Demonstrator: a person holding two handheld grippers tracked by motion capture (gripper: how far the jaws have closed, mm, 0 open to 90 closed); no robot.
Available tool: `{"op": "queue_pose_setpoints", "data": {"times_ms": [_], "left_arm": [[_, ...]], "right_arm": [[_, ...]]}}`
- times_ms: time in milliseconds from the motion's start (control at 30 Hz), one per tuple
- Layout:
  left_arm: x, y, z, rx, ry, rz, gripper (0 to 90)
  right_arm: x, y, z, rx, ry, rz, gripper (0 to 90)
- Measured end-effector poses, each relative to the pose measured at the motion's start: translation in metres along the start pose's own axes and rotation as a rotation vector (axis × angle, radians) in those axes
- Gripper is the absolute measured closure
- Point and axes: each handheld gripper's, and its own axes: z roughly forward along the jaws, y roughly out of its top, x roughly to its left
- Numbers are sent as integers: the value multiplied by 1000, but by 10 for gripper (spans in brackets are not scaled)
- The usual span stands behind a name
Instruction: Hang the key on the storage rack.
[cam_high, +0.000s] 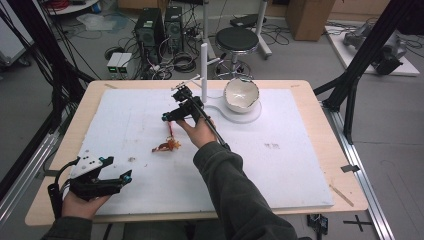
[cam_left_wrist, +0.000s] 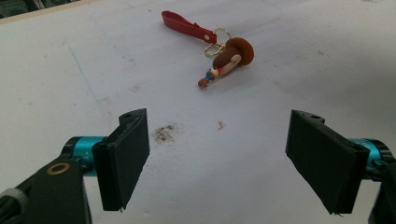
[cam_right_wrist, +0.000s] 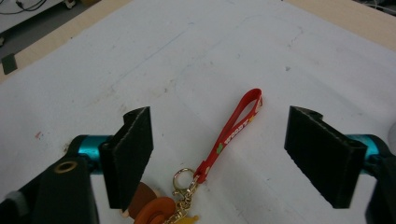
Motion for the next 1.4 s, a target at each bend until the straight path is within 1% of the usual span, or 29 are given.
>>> {"op": "queue_pose_setpoints", "data": {"times_ms": [33,100,200,367,433,533,600,800,1000,1033,1167,1200,1267,1400], "left_arm": [[0,0,0,1,-1,0,220],[0,0,0,0,0,-1,220],[0,0,0,0,-2,-1,220],[0,0,0,0,-2,0,220],[1,0,0,-1,-3,-1,220],[1,0,0,-1,-2,2,220],[1,0,0,-3,-2,1,220],[2,0,0,-4,-2,-3,220],[2,0,0,-2,-5,-4,220],[2,0,0,-2,-5,-4,220],[2,0,0,-2,-2,-7,220],[3,0,0,-3,-1,-6,220],[3,0,-1,-1,0,-5,220],[3,0,0,-2,-4,-7,220]], "right_arm": [[1,0,1,7,-1,13,240],[-1,0,5,12,2,13,250],[0,-2,11,36,0,20,259],[-1,-3,20,55,1,18,261],[0,-3,24,67,-2,19,280],[0,-3,27,69,0,18,282],[1,-4,30,83,-12,21,303],[3,-5,39,107,-19,24,339],[2,-6,46,129,-27,45,364],[1,-7,48,133,-25,51,379],[2,-8,52,148,-30,53,397],[3,-9,53,153,-31,60,405],[3,-9,55,158,-34,54,420],[3,-11,58,173,-39,66,446]]}}
